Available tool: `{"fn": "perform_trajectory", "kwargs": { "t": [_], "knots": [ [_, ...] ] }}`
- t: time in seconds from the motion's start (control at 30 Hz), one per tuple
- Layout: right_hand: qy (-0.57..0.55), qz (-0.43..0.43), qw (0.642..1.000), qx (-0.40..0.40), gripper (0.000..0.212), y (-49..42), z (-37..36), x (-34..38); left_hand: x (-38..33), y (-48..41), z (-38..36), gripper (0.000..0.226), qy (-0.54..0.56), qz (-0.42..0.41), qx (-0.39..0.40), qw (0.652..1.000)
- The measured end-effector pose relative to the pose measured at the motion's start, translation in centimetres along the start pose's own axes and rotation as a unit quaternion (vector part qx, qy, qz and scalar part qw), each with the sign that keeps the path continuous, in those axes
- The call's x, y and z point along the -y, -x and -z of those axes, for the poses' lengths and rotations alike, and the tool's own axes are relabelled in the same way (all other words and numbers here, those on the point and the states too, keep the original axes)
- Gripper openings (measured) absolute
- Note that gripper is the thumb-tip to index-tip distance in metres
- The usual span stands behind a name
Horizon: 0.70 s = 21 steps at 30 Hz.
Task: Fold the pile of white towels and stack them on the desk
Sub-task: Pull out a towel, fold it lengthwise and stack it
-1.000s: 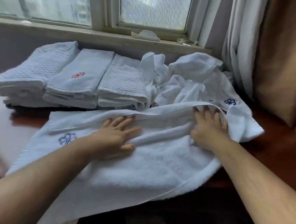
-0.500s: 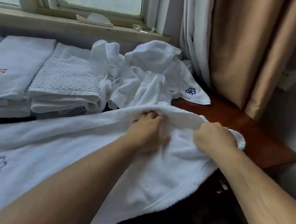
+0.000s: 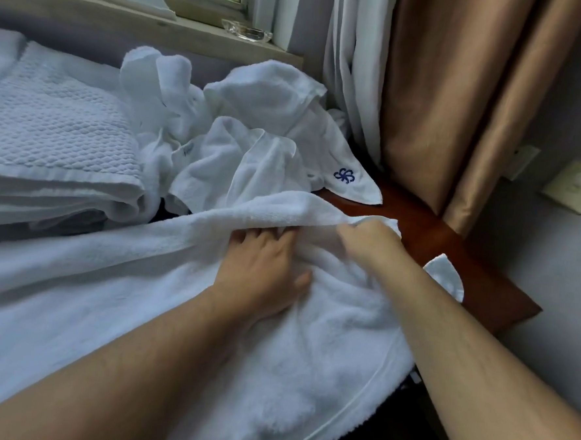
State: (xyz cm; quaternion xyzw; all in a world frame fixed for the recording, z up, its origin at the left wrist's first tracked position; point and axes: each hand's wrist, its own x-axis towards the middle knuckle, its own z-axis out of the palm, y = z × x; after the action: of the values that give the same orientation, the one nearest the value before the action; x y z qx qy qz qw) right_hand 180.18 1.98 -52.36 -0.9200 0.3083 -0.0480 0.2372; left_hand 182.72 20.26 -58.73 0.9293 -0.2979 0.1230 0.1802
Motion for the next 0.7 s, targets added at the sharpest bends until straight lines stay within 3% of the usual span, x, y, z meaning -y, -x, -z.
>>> {"fn": "perform_trajectory", "kwargs": {
  "t": [0.1,0.17,0.27,0.37,0.47,0.6,0.7],
  "knots": [
    [-0.177,-0.118,0.977,0.003,0.069,-1.8,0.4,1.0,-0.2,0.3,0.3,0.083,0.004,-0.017,-0.019,1.0],
    [-0.172,-0.122,0.977,-0.003,0.061,-3.1,0.0,1.0,-0.4,0.4,0.5,0.083,0.009,-0.022,-0.03,0.999],
    [-0.182,-0.012,0.983,-0.034,0.031,-4.8,-1.4,0.9,-0.5,0.4,0.7,0.091,0.032,-0.029,-0.032,0.999],
    [-0.305,0.086,0.946,-0.063,0.049,-4.4,-2.9,0.3,-0.5,0.4,0.8,0.096,0.048,-0.029,-0.033,0.998],
    [-0.264,0.097,0.95,-0.139,0.027,-4.0,-3.6,-1.8,-0.4,-0.1,0.9,0.099,0.101,0.012,-0.034,0.994],
    [-0.174,-0.002,0.976,-0.132,0.065,-4.7,-2.3,-1.7,-0.4,-0.7,1.2,0.099,0.113,0.024,-0.023,0.993],
    [-0.15,-0.053,0.981,-0.113,0.076,-5.9,-1.7,0.9,-0.5,0.1,1.8,0.09,0.083,0.001,-0.004,0.997]
  ]
}}
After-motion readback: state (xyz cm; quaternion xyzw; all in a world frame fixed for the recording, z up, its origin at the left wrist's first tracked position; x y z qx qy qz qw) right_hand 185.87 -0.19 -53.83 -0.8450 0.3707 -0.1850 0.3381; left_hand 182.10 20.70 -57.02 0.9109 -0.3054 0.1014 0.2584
